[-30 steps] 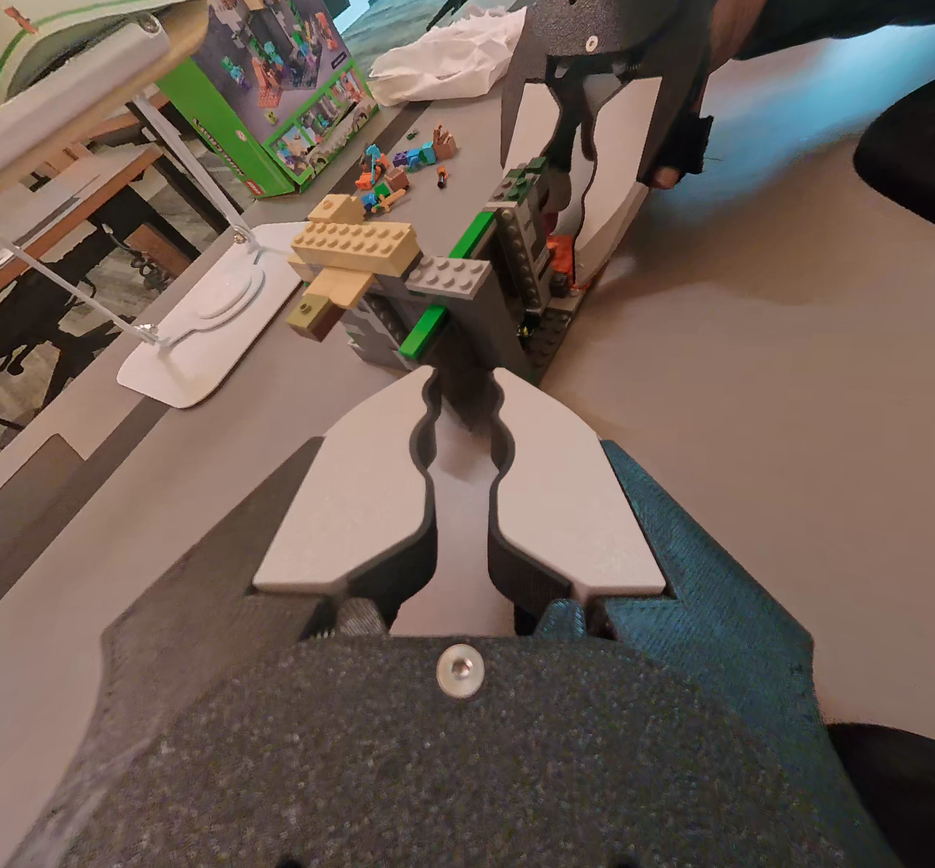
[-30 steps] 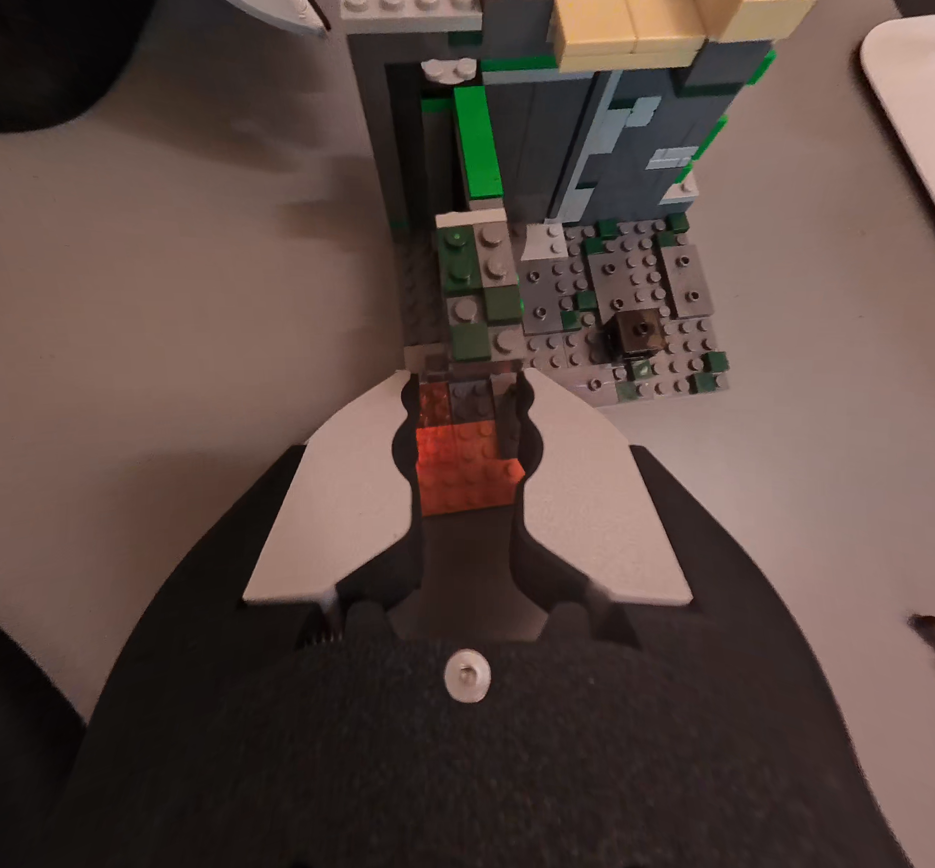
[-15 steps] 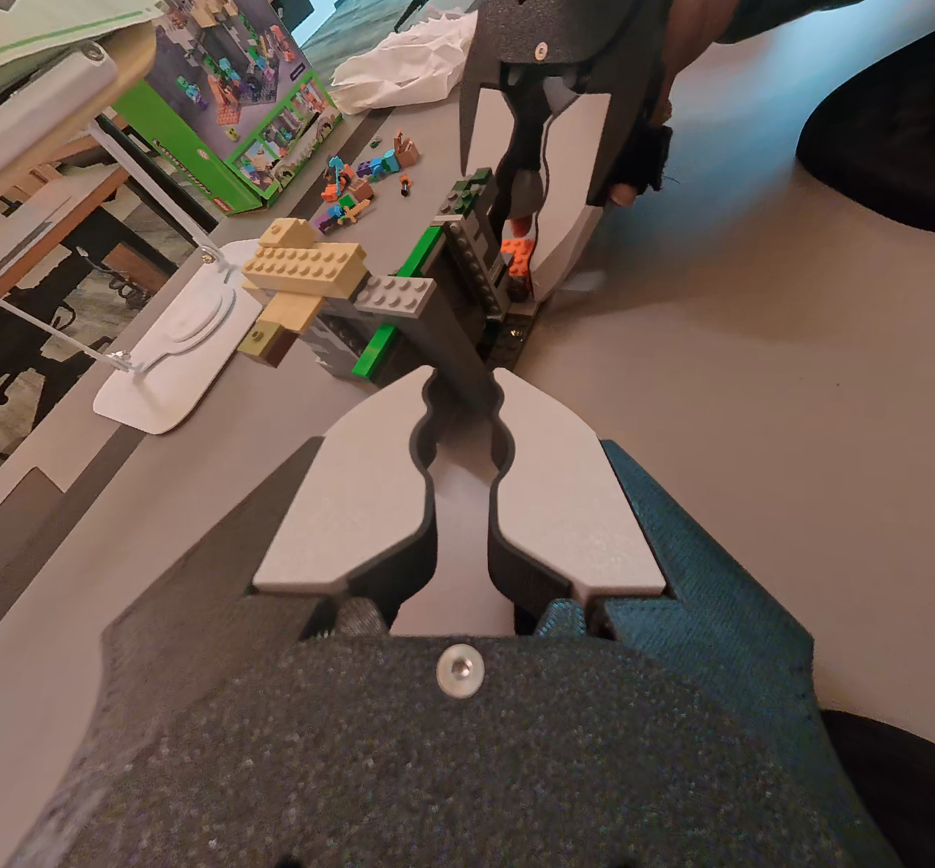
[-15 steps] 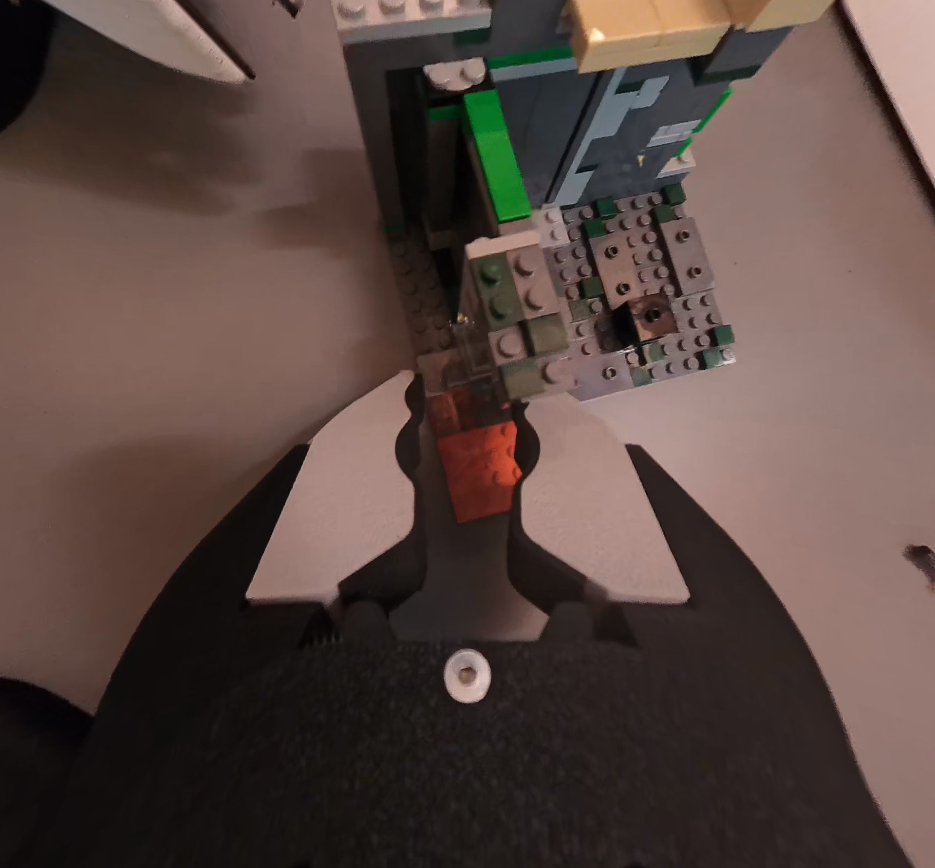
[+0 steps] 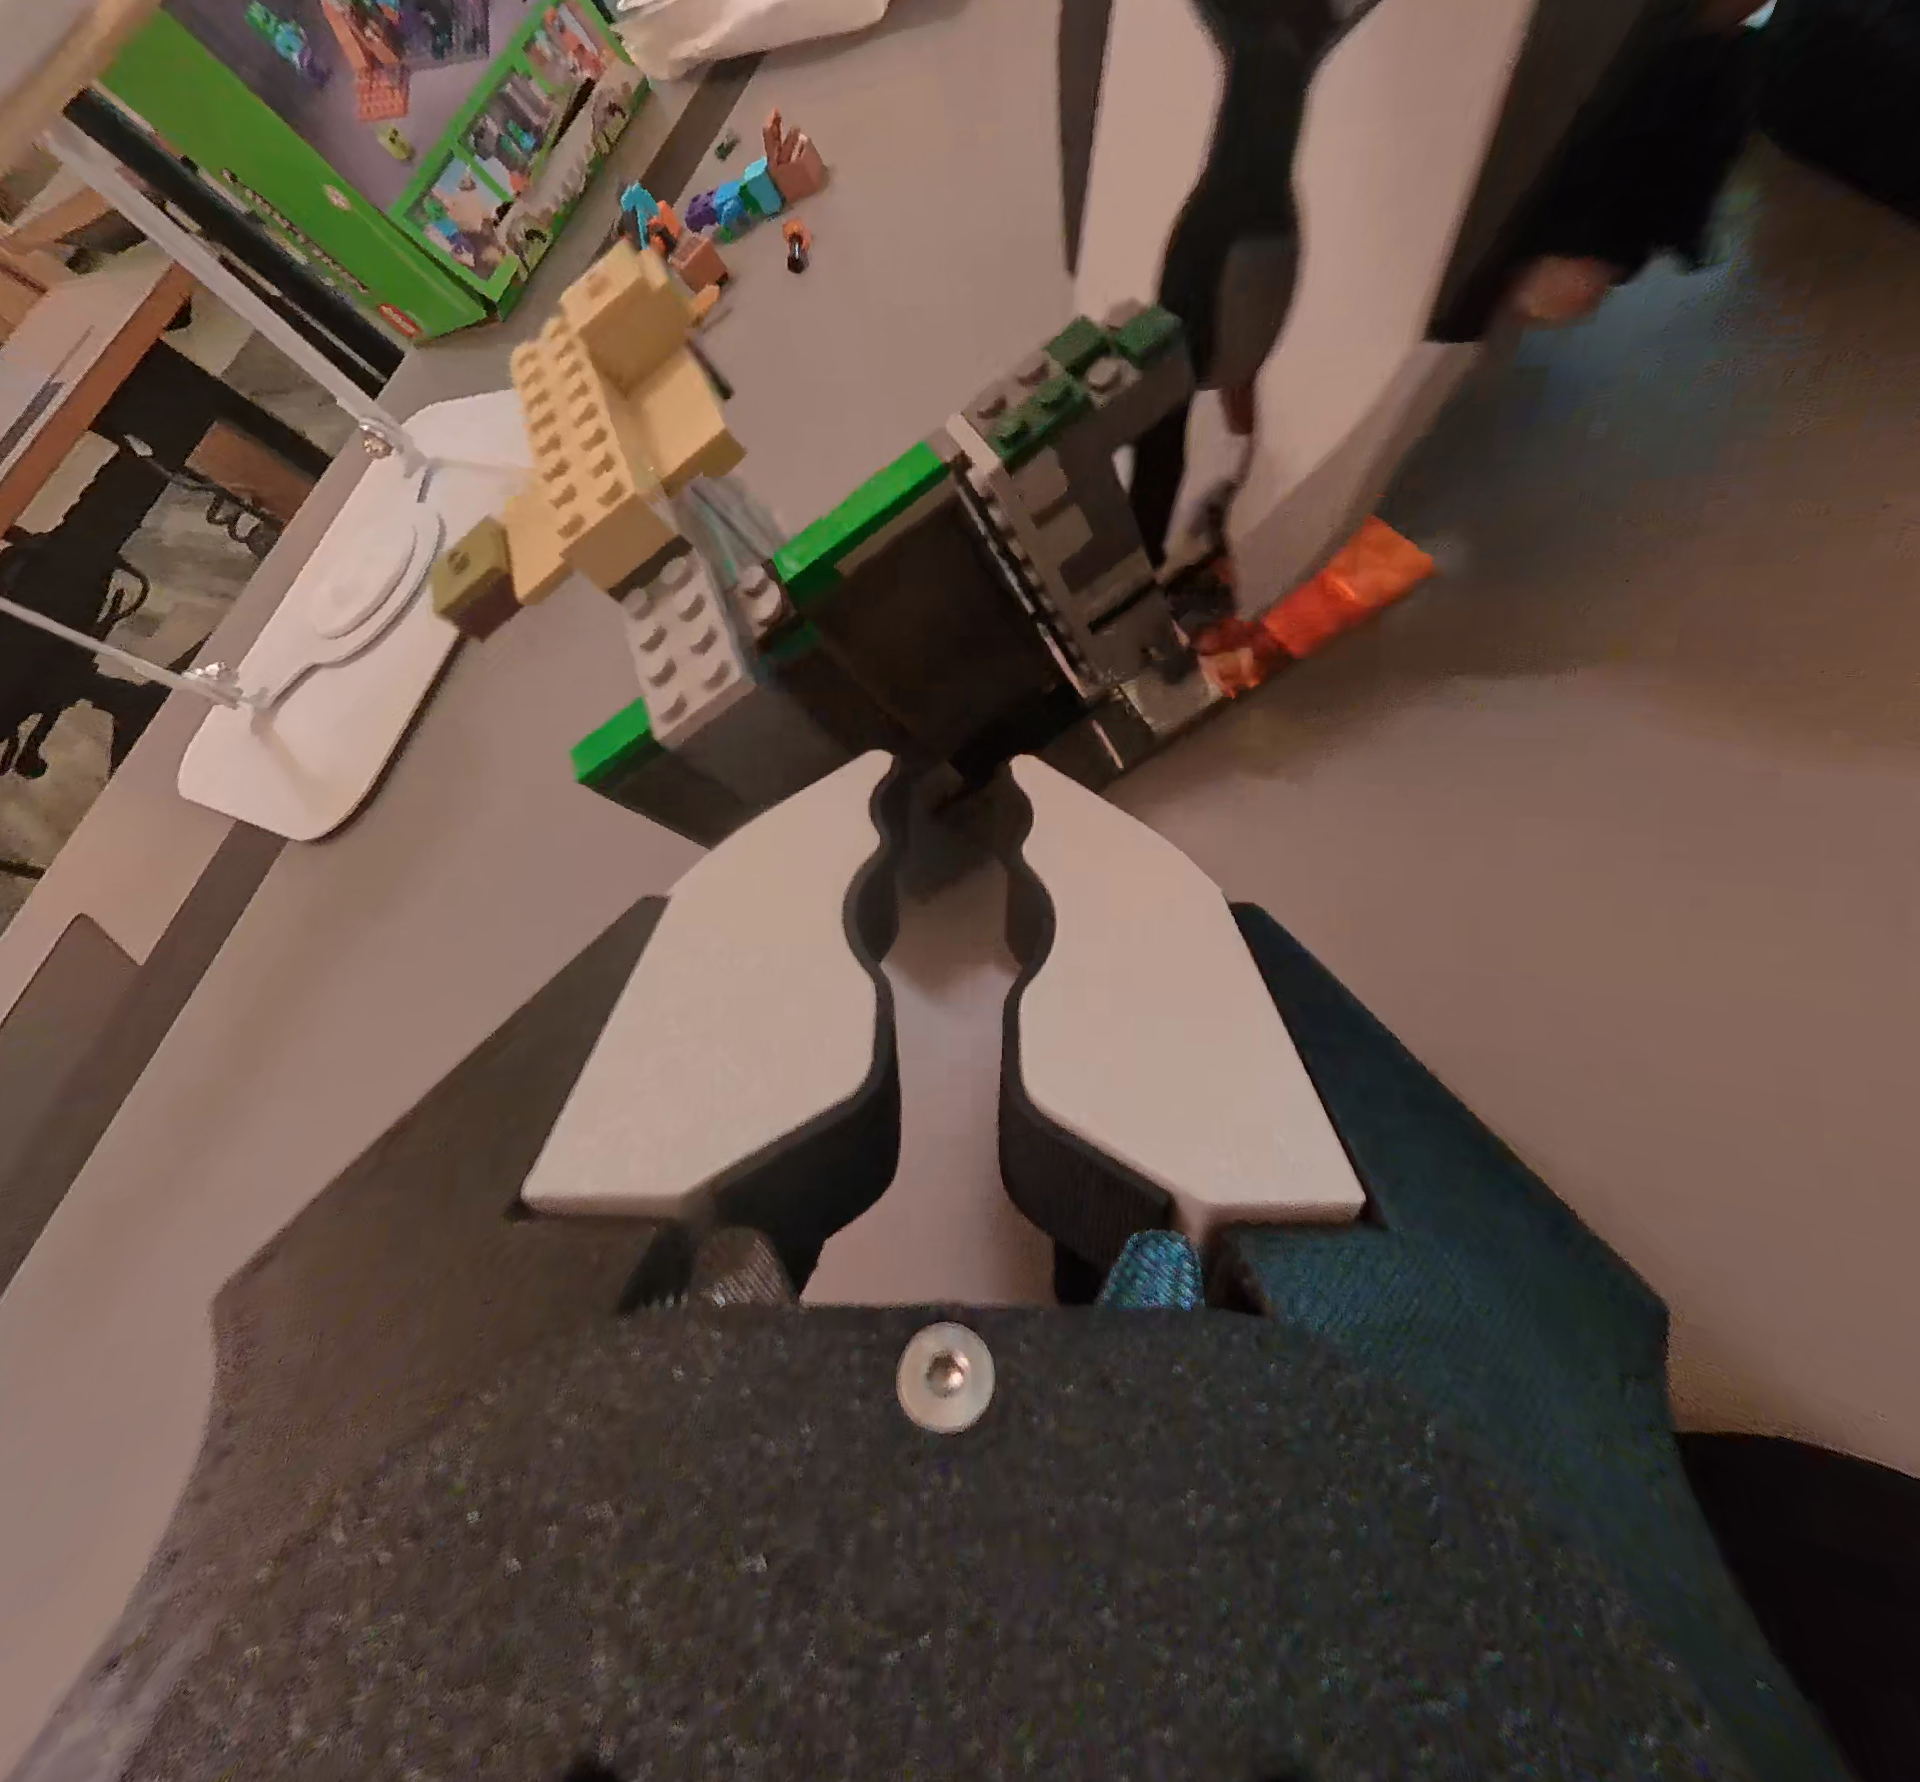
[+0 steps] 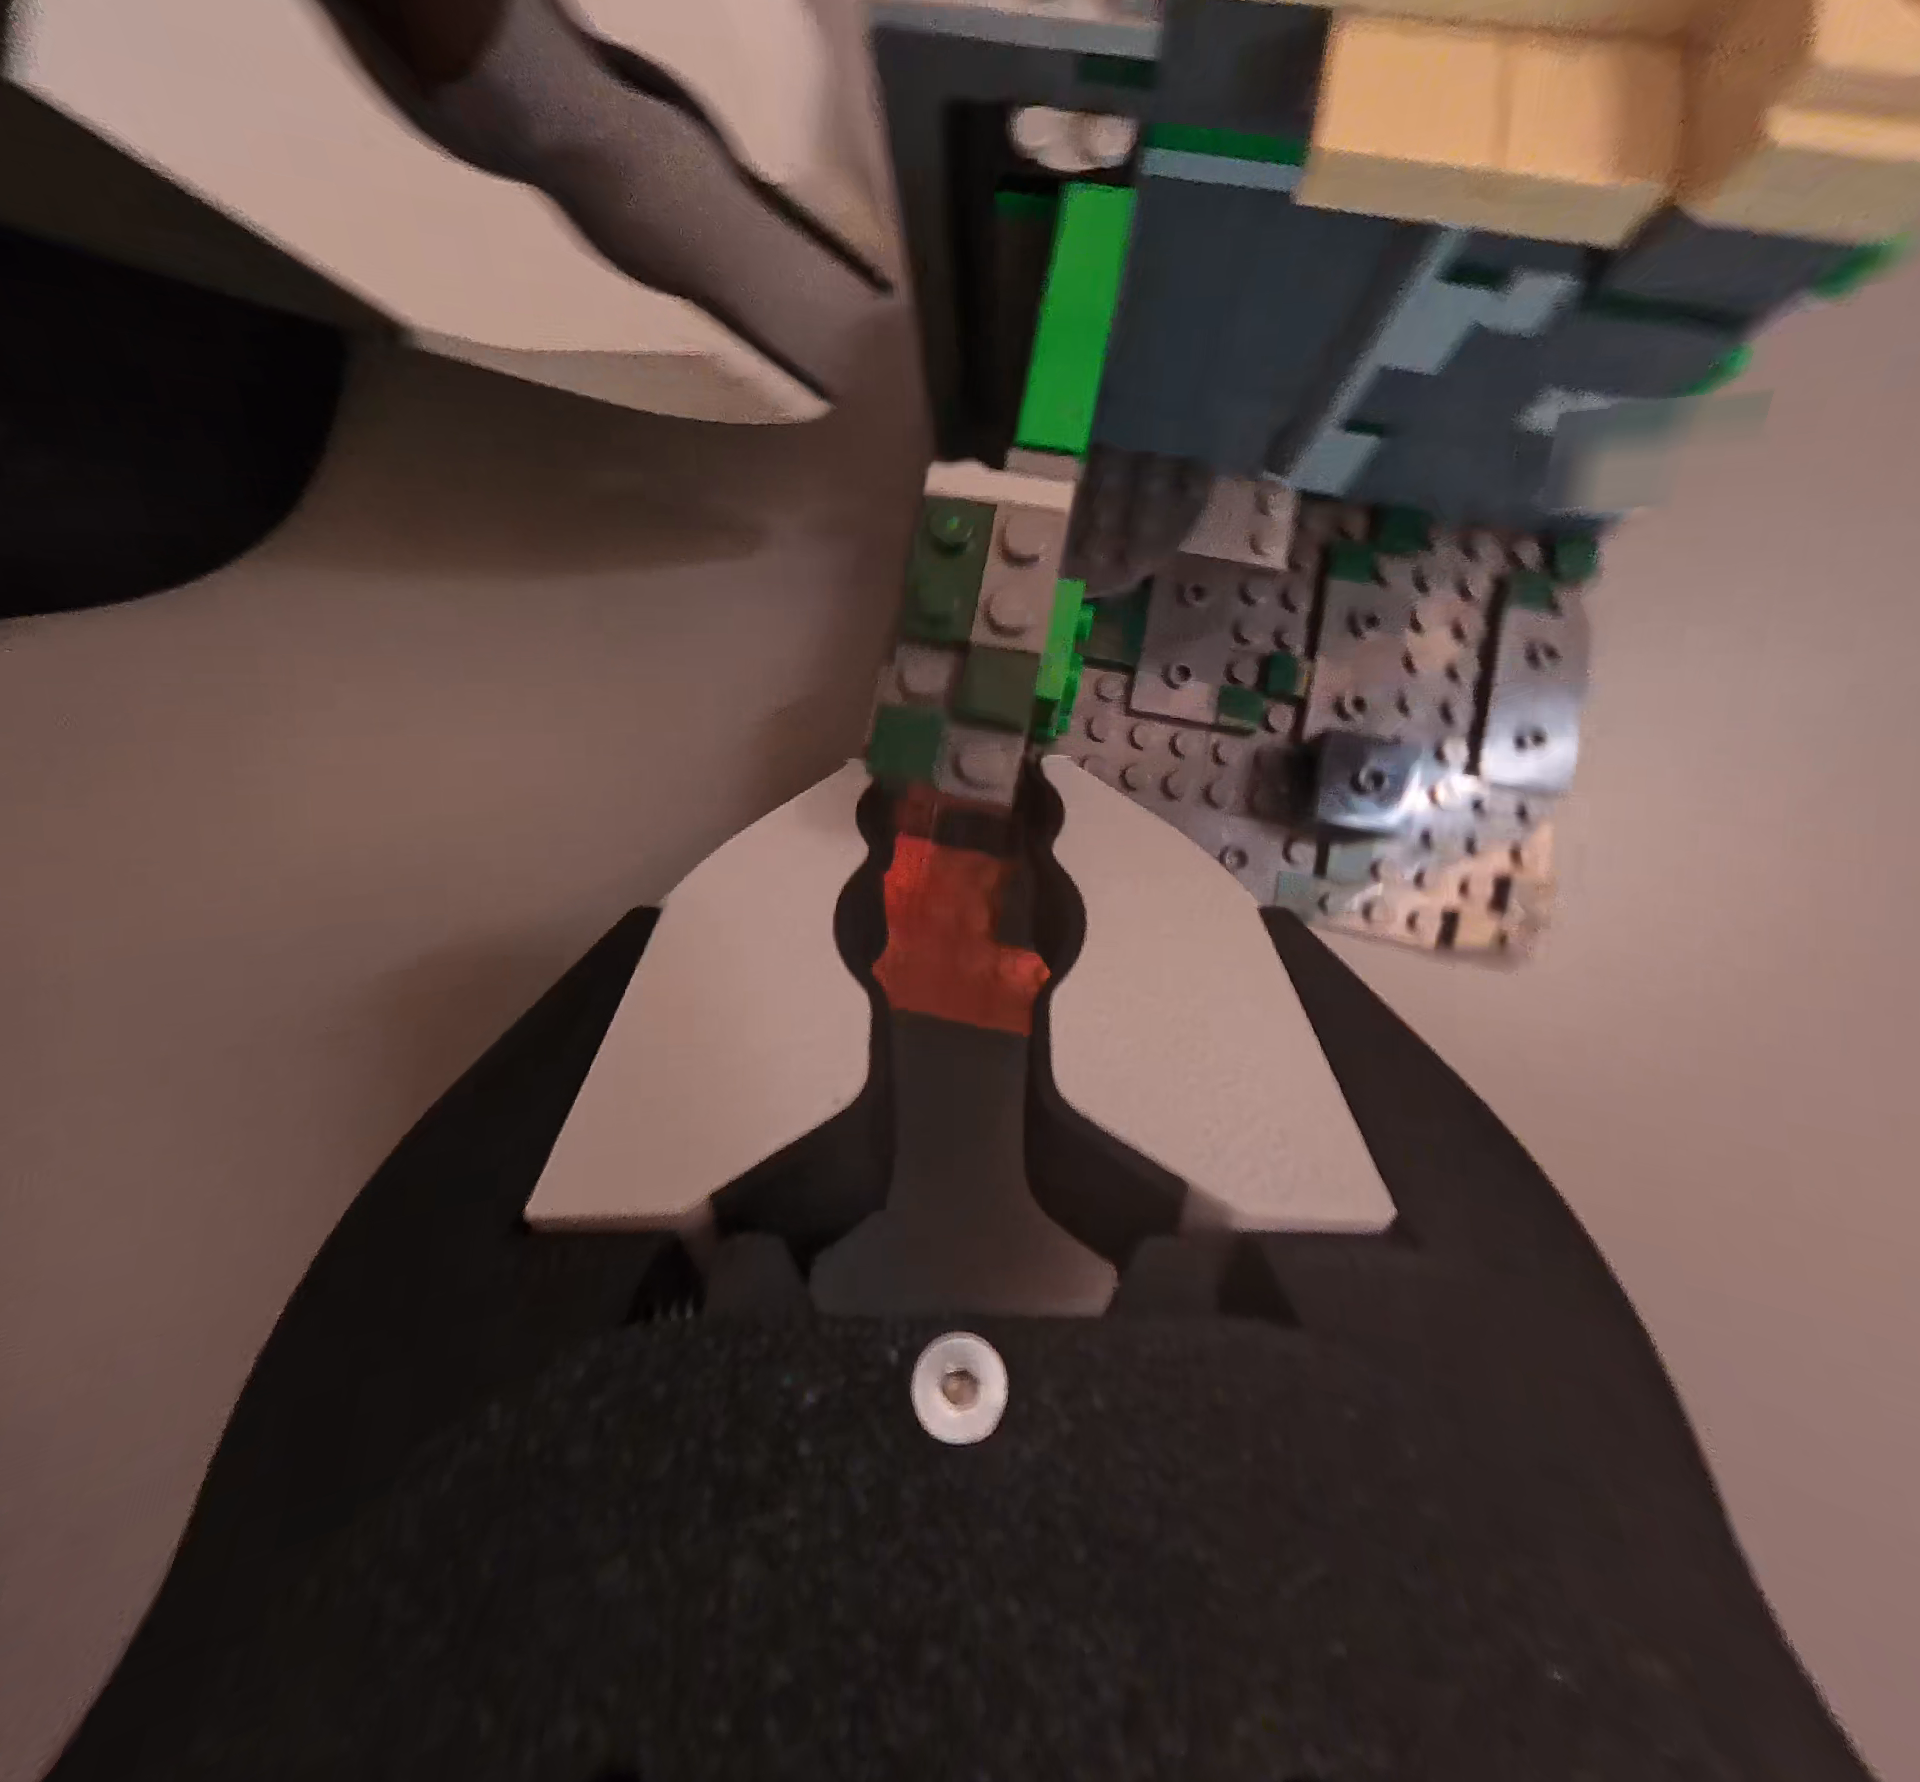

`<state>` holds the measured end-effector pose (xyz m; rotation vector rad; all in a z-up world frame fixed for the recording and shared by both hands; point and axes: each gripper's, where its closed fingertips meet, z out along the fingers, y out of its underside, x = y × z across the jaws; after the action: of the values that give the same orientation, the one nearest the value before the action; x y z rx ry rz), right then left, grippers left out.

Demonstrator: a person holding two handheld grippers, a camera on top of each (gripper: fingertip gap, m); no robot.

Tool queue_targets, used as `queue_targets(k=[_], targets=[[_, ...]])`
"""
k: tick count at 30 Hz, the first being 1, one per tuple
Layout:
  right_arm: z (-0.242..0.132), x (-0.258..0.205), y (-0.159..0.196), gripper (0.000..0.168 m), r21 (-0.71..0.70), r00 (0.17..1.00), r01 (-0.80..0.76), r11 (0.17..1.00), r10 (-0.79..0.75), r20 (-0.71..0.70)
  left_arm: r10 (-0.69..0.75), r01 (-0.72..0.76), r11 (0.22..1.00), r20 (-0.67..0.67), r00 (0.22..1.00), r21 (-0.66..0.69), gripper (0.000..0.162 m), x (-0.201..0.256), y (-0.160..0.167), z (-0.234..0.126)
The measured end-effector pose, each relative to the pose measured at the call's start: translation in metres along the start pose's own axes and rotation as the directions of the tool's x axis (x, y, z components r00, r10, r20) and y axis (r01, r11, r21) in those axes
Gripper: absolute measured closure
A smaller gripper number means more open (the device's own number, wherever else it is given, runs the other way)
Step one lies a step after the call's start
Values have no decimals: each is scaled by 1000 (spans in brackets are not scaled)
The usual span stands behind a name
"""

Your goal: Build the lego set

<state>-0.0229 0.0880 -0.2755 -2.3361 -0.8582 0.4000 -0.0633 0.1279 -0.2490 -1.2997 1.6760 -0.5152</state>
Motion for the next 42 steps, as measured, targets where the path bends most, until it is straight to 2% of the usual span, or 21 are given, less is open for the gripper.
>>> queue_targets(k=[4,8,11,13,17,22,24,31,37,42], targets=[[-6,-27,-5,145,50,992,80,996,-85,91,-9,10,999,22,1000,-39,147,-6,10,5],[-24,-6,-11,145,92,987,160,983,-162,12,-4,7,997,41,999,-75,146,-12,17,12],[-31,33,-6,144,41,974,203,978,-197,-111,-1,7,995,61,998,-99,146,-19,22,18],[-28,45,-2,144,17,966,233,972,-229,-117,2,6,994,72,997,-111,146,-23,24,22],[-16,37,-2,143,37,956,290,956,-288,-45,-8,18,994,93,996,-107,146,-34,26,29],[2,32,-6,143,-10,931,362,932,-362,-55,-13,18,998,78,997,-66,148,-42,22,37],[7,32,-5,149,-27,934,351,936,-352,-58,-17,21,998,81,997,-56,145,-44,22,36],[7,31,-5,150,-20,975,211,977,-212,-69,-67,68,998,73,995,-15,144,-47,20,13],[7,30,-5,151,-12,991,72,997,-73,-112,-105,107,994,-45,993,37,139,-28,12,-2],[8,29,-6,151,-10,988,59,998,-60,-142,-130,132,991,-66,989,28,138,-22,10,3]])
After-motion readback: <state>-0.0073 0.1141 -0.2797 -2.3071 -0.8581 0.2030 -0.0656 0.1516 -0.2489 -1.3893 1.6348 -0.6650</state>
